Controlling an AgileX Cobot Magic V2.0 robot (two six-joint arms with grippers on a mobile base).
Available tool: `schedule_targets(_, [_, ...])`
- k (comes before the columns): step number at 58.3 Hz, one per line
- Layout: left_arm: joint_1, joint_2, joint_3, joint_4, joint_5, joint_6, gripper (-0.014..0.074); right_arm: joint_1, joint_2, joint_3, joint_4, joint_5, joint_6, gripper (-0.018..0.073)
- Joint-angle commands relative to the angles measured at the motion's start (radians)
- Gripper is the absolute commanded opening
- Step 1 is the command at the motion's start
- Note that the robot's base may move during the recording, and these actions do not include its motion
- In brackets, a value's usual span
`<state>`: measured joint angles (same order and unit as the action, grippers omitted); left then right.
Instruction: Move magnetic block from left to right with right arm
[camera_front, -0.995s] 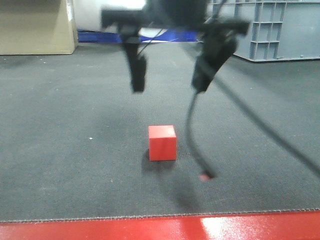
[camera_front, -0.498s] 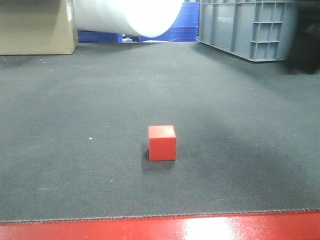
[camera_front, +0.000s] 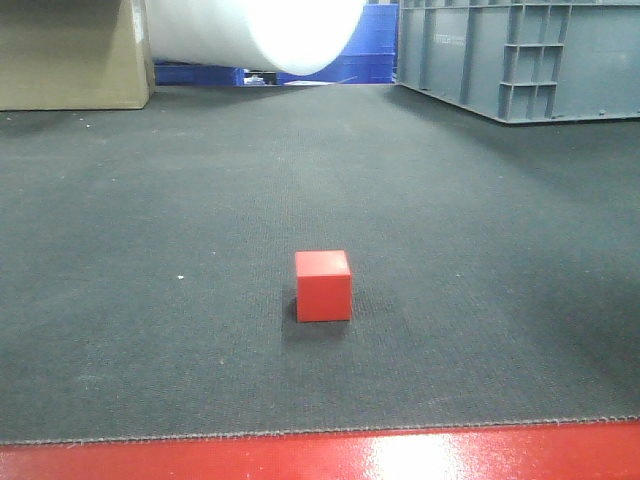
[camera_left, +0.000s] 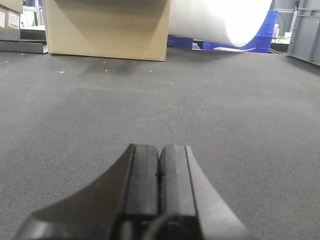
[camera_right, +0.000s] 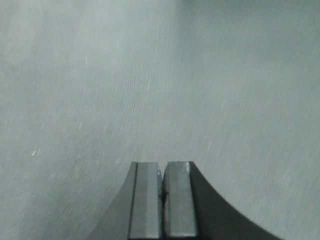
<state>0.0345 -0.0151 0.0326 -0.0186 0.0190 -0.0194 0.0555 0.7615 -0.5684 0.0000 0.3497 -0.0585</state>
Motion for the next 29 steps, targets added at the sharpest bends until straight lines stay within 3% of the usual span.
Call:
schedule_targets(1, [0.000,-0.005,0.007,-0.003,-0.078,-0.002,-0.0117,-0.008,-0.065,0.037,0.005,-0.185,-0.037,0.0051])
schedule_targets(14, [0.000,-0.005,0.007,-0.003,-0.078,-0.002,-0.0117,-0.008,-0.245,0.234,0.005,-0.323,-0.037,0.0051])
schedule_targets(29, [0.000,-0.005,0.007,-0.003,-0.078,-0.002,-0.0117,-0.008,-0.411,0.349,0.005,-0.295,-0.037,0.0051])
